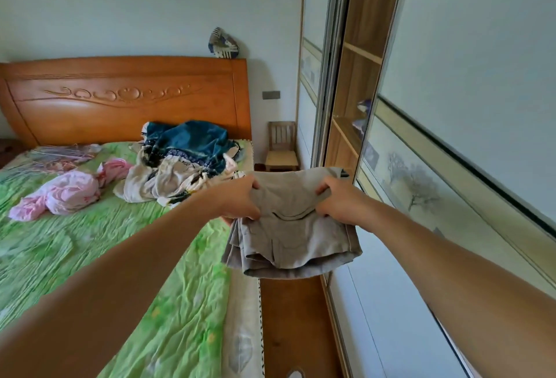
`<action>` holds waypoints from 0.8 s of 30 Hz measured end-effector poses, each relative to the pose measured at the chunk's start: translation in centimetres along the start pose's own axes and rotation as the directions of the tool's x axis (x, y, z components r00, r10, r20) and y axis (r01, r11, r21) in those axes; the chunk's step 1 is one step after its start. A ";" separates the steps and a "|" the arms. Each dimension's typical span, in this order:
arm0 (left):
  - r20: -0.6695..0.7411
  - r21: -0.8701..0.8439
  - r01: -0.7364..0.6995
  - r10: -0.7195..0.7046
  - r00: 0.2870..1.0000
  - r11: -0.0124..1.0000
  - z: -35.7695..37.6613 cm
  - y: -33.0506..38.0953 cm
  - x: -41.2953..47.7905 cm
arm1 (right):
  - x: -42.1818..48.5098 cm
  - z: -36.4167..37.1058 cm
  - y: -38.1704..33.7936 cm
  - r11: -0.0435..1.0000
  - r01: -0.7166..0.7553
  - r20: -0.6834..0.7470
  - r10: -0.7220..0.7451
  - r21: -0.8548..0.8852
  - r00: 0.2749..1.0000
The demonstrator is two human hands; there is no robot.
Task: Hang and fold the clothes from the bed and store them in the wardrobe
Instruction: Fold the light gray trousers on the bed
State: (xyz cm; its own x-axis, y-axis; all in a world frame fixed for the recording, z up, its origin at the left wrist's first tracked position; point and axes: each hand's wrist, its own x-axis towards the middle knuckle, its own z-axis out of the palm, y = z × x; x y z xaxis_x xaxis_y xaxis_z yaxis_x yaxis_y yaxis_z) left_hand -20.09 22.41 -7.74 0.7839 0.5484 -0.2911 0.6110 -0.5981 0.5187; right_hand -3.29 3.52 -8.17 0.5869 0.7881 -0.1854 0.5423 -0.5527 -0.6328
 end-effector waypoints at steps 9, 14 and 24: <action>0.050 0.011 -0.022 0.021 0.999 1.000 -12.1 3.4 17.2 | 17.6 -8.5 -3.9 0.998 0.058 -0.136 -0.060 -0.015 0.989; -0.024 -0.003 -0.107 0.107 0.994 0.994 -16.4 5.2 22.1 | 22.4 -13.0 -6.0 0.990 0.110 -0.221 -0.128 -0.093 0.967; -0.120 0.081 -0.280 0.288 0.950 0.957 -25.6 10.4 35.5 | 33.8 -22.0 -9.6 0.993 0.096 -0.410 -0.118 -0.074 0.904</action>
State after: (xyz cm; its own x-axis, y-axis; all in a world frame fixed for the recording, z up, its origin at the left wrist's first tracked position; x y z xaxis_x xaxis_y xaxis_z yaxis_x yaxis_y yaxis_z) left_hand 11.30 50.66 7.89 0.9076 0.4188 -0.0305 0.3739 -0.7727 0.5129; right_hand 24.56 29.54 8.16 0.7131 0.6670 0.2157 0.6394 -0.4927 -0.5902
